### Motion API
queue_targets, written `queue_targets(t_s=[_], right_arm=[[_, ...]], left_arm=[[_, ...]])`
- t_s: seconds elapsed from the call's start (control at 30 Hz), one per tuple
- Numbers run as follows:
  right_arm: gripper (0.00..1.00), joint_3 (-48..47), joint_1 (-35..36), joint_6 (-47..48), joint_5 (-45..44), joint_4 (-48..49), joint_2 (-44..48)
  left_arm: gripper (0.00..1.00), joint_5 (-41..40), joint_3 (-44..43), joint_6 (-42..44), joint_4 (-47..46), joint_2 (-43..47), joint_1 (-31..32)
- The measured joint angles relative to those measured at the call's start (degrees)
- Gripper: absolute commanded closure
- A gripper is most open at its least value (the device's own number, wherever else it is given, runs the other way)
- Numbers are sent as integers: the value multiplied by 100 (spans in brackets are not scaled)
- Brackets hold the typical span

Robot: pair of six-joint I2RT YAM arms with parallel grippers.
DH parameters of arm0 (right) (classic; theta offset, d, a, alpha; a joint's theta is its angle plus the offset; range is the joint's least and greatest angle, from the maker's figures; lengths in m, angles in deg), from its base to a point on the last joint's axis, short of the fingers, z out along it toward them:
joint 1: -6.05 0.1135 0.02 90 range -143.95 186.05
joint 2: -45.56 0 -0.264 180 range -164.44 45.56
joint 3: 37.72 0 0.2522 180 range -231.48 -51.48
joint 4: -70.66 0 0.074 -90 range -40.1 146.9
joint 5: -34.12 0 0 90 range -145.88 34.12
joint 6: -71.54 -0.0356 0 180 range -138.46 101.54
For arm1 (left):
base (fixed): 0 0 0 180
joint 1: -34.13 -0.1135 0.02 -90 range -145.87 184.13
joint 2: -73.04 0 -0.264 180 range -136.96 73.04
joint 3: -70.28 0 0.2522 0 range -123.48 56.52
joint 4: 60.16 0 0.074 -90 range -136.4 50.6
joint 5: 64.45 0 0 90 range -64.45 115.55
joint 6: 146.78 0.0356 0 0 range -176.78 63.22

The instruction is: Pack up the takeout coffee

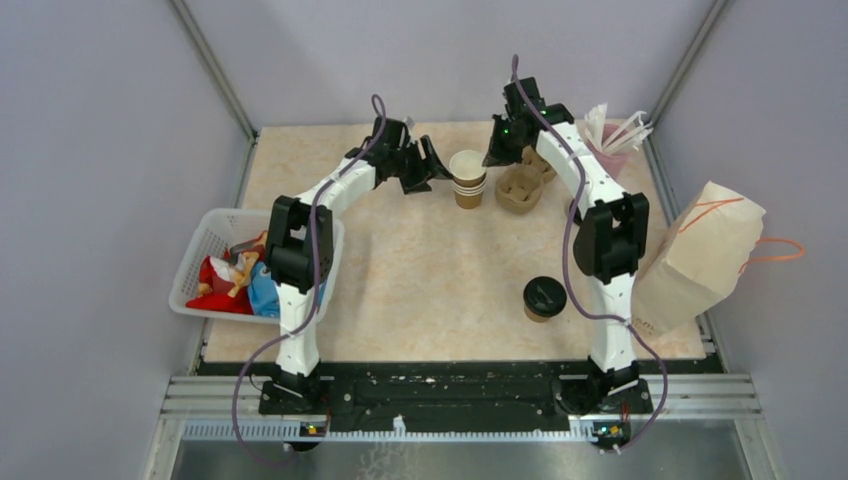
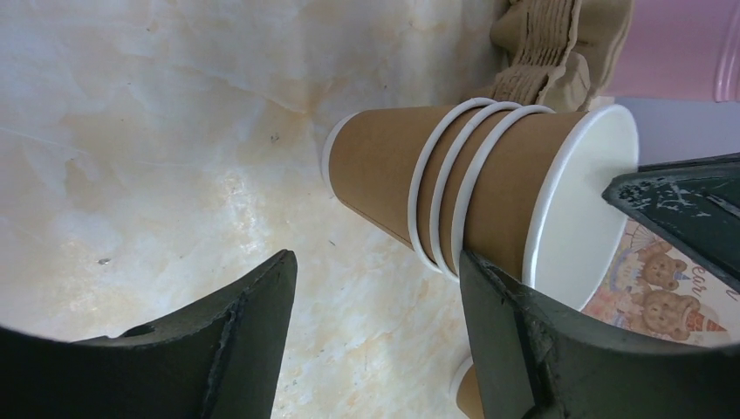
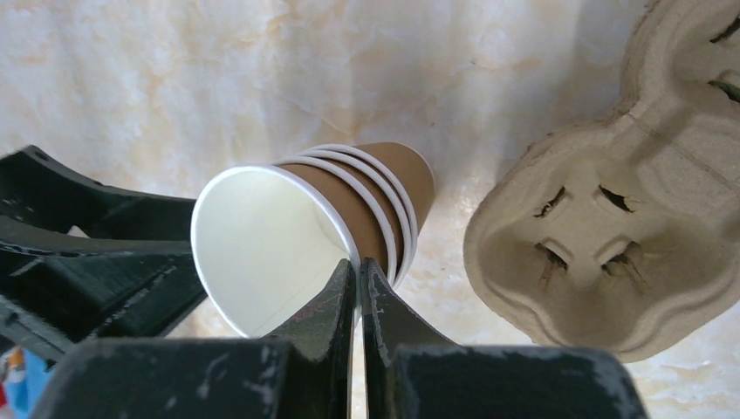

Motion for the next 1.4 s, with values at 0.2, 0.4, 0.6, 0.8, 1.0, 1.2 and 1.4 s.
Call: queue_targets(t_s=[0.2,0.4,0.6,0.8,1.0,1.2,1.4], right_arm=[[100,-61,-11,-197,68,31,0],[100,-59,-90,-334,146,31,59],[100,-151,-140,-400,238,4,310],[100,-199,-151,-341,203,-37,581],[100,555,-140,396,66,-101,1480],[100,2455,282,1349,85,-24,3040],[100,4293,1484,1333,260,457,3606]], left_arm=[[24,-28,-13,149,15,0,-7],[21,-166,-216,393,291,-9,0],[19,-181,-520,505,479,-111,7],[11,-184,-802,557,678,-111,13],[2,-374,-1067,756,918,-11,15],[1,-922,-756,1075,1445,951,15],[1,-1239,136,1268,1692,2739,11]])
